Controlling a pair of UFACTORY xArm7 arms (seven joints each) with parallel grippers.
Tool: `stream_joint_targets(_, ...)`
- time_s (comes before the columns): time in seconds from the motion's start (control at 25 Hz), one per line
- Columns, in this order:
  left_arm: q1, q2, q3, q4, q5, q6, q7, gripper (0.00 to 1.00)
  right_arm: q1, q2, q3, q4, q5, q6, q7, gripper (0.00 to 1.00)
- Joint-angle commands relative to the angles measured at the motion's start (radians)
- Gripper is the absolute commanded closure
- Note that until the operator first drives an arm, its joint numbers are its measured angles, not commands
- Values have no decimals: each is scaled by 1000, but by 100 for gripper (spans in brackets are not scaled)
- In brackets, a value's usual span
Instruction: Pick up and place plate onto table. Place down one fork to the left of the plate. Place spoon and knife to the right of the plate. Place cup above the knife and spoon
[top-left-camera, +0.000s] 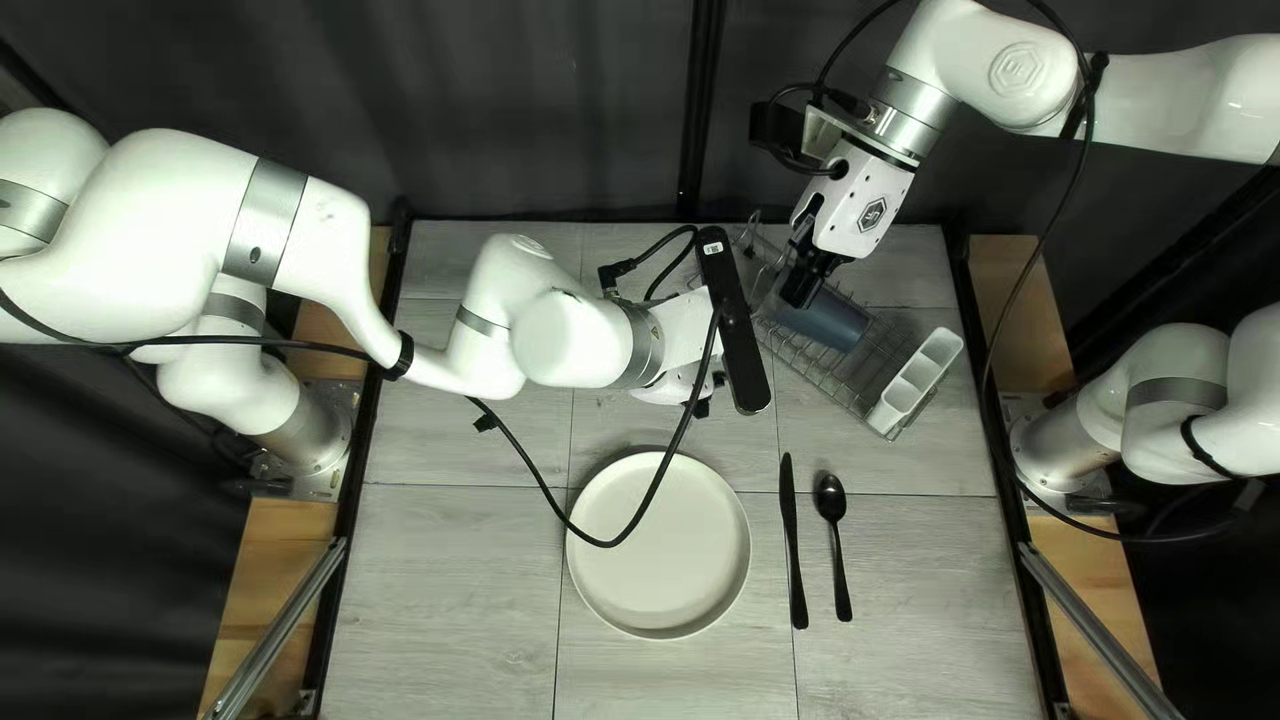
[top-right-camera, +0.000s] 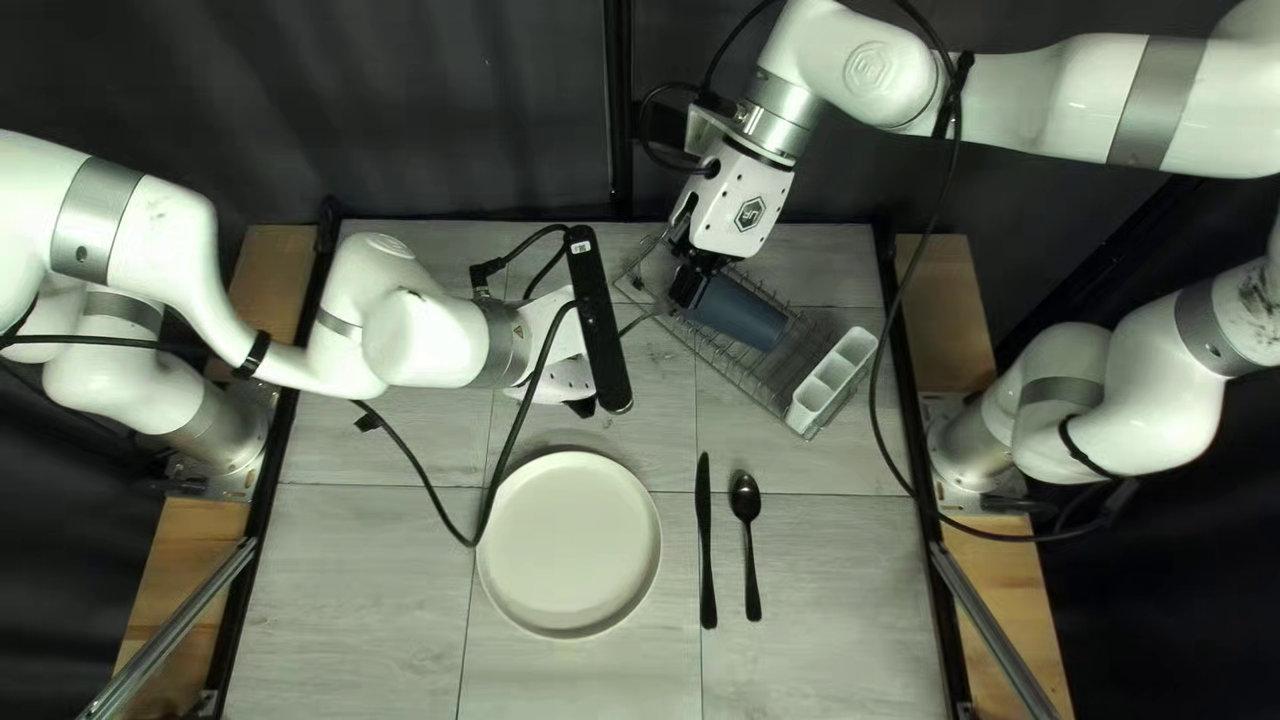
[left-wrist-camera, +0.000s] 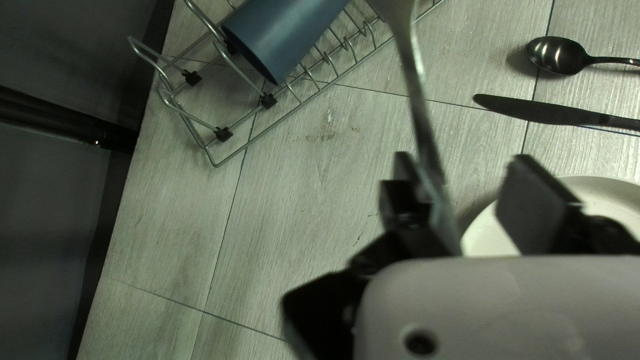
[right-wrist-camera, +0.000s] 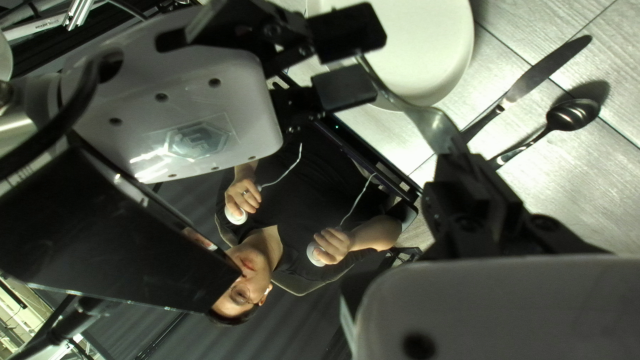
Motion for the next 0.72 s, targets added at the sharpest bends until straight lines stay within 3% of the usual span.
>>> stream_joint_targets(0.04, 0, 0, 0, 0, 0, 0, 0, 100, 0, 0, 0, 0, 0, 0, 0, 100)
stream_joint_targets(0.12, 0, 0, 0, 0, 0, 0, 0, 100, 0, 0, 0, 0, 0, 0, 0, 100)
stream_joint_targets(0.16, 0, 0, 0, 0, 0, 0, 0, 100, 0, 0, 0, 0, 0, 0, 0, 0)
stream_joint_targets(0.44, -9, -17, -11, -17, -24, 71, -29, 100, 0, 0, 0, 0, 0, 0, 0, 0)
stream_joint_targets(0.72, -82, -72, -118, -122, -93, 291, -283, 100, 0, 0, 0, 0, 0, 0, 0, 0)
